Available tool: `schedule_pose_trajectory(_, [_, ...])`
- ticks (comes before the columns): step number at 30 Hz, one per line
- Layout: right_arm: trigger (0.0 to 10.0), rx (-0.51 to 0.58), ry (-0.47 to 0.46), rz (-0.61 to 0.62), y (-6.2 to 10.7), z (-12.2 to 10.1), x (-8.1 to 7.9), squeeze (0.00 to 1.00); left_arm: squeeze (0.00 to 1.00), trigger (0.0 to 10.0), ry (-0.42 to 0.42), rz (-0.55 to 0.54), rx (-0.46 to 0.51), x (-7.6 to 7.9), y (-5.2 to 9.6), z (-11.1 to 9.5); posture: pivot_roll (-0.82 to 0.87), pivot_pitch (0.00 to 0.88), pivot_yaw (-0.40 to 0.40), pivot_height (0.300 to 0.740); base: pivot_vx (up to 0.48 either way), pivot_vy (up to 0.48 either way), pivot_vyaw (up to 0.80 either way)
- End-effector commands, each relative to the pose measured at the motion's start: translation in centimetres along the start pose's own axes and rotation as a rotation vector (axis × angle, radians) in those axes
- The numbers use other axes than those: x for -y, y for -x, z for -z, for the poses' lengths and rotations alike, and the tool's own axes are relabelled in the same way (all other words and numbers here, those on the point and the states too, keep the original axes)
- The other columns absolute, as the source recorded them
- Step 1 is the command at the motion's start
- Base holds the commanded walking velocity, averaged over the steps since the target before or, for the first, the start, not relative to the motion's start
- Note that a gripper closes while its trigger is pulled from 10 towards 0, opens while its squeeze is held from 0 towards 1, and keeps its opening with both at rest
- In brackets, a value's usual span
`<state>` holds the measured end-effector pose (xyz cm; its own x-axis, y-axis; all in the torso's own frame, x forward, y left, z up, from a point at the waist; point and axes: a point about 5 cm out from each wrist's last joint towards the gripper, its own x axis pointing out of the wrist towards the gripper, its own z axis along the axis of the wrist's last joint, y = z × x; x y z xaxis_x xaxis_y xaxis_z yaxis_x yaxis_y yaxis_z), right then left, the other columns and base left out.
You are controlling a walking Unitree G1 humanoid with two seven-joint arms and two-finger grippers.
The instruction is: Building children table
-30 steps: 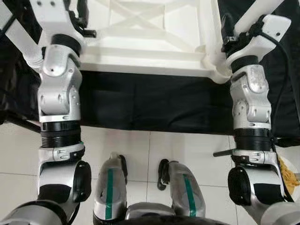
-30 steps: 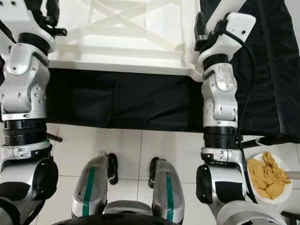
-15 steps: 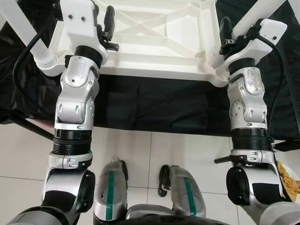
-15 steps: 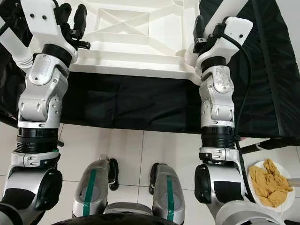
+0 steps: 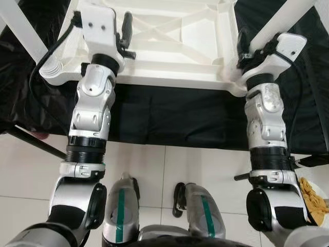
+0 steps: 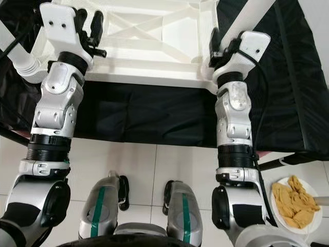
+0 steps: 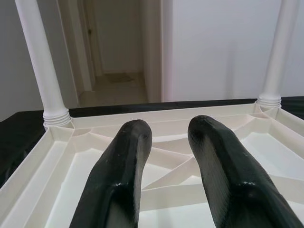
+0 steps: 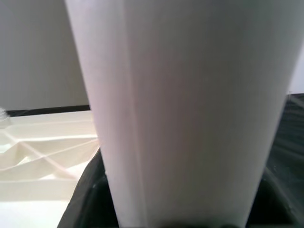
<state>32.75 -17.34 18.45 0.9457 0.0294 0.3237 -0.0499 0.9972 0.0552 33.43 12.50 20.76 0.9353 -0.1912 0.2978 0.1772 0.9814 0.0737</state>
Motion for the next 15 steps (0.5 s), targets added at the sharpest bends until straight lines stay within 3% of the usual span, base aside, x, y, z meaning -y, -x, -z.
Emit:
schedule_pose_trajectory(1, [10.0,0.009,0.01,-0.011,0.1,-0.1,-0.1,0.0,0.0,10.0,0.008,0.012,-0.001,0.0,0.4,0.4,0.01,0.0,-0.016,0.74,0.0,0.0,0.0])
schedule_pose_trajectory(8, [10.0,-0.019,0.027,0.045,0.6,0.2,1.2,0.0,0.0,10.0,-0.013,0.06,-0.009,0.8,1.5,0.6,0.01,0.008,-0.007,0.74,0.0,0.0,0.0])
schedule_pose_trajectory(11, [10.0,-0.03,0.016,0.072,0.4,0.0,1.8,0.0,0.0,10.0,0.016,0.052,-0.01,0.9,1.7,0.6,0.02,0.012,-0.016,0.74,0.0,0.0,0.0])
schedule_pose_trajectory(13, [10.0,-0.033,0.019,0.077,0.1,-0.1,2.0,0.0,0.0,10.0,-0.048,0.087,-0.043,1.7,2.2,1.5,0.01,0.015,-0.017,0.74,0.0,0.0,0.0])
schedule_pose_trajectory(15, [10.0,-0.036,0.023,0.075,0.0,-0.2,2.0,0.0,0.0,10.0,-0.043,0.109,-0.048,2.4,2.6,1.8,0.01,0.016,-0.016,0.74,0.0,0.0,0.0])
